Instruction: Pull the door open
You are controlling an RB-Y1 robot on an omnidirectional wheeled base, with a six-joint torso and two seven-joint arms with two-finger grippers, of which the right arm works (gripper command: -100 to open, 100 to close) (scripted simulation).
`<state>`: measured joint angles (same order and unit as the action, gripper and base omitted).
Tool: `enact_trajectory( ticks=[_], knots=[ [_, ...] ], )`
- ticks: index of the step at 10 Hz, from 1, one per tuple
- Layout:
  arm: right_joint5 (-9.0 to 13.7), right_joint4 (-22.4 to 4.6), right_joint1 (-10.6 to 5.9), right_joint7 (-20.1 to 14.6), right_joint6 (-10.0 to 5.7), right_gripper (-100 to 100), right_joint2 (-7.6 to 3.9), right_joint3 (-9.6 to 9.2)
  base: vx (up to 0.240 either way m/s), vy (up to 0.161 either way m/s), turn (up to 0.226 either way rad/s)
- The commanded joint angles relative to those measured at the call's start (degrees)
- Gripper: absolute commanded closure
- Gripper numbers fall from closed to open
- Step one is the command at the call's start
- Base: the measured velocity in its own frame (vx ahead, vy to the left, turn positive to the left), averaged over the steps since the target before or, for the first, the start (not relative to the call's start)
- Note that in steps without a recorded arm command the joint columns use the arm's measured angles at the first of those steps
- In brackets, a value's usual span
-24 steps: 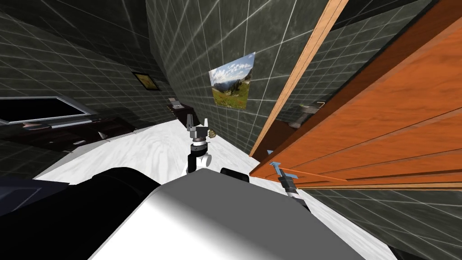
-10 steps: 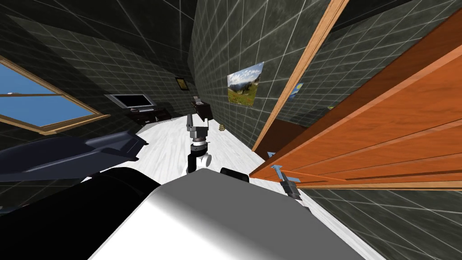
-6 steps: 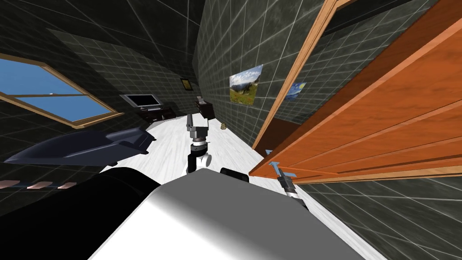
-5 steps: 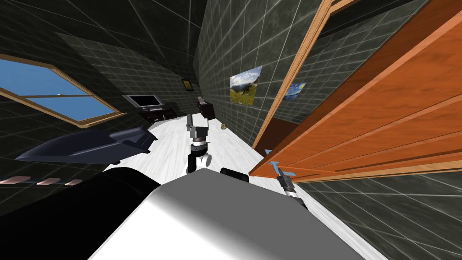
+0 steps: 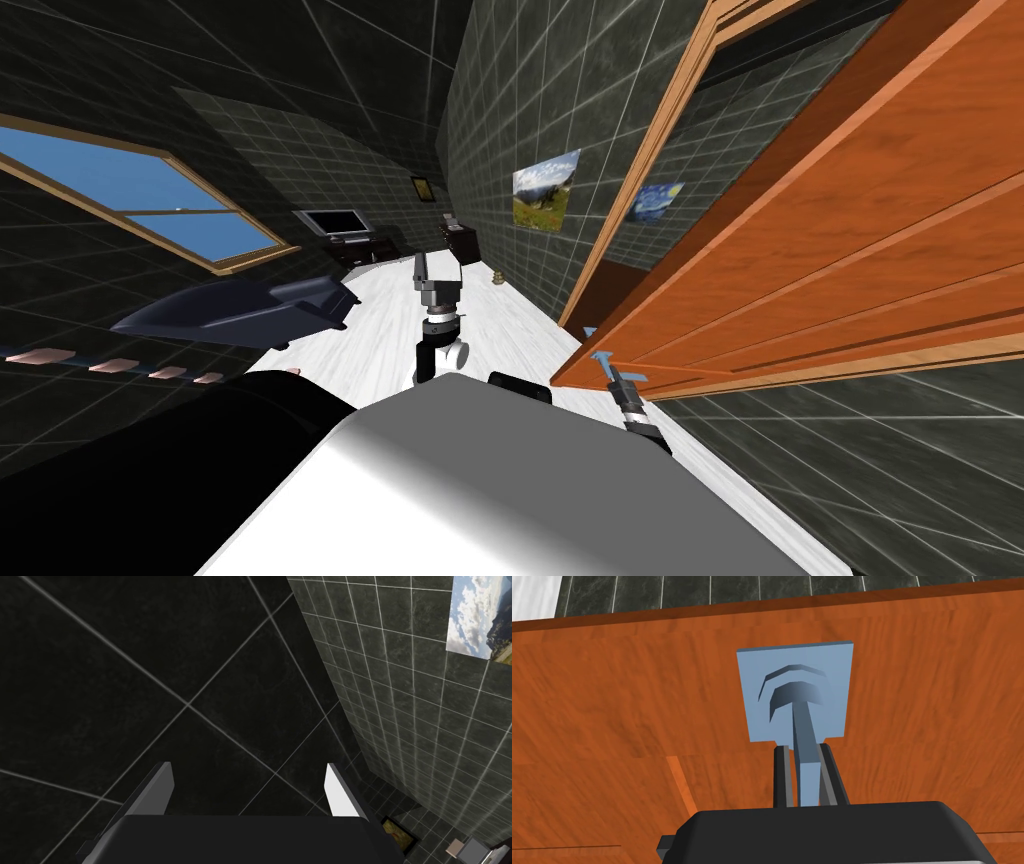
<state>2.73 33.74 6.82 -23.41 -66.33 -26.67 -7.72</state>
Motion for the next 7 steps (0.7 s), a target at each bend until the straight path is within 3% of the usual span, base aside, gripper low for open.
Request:
enact_trajectory(
  ticks=[1,2,3,4,7],
  knots=[
    [-0.2,1.7,0.78,0.3,0.84,100,0.64,-0.72,-0.063,-0.035,0.010],
    [0.2,2.8,0.65,0.7,1.97,100,0.78,-1.36,-0.065,-0.061,0.043],
    [0.2,2.8,0.65,0.7,1.97,100,0.78,-1.36,-0.065,-0.052,0.027],
    [0.8,4.4,0.47,1.3,3.57,100,0.97,-2.26,-0.126,-0.073,0.080],
    [1.0,4.8,0.41,1.5,4.06,100,1.03,-2.53,-0.099,-0.053,0.026]
  ],
)
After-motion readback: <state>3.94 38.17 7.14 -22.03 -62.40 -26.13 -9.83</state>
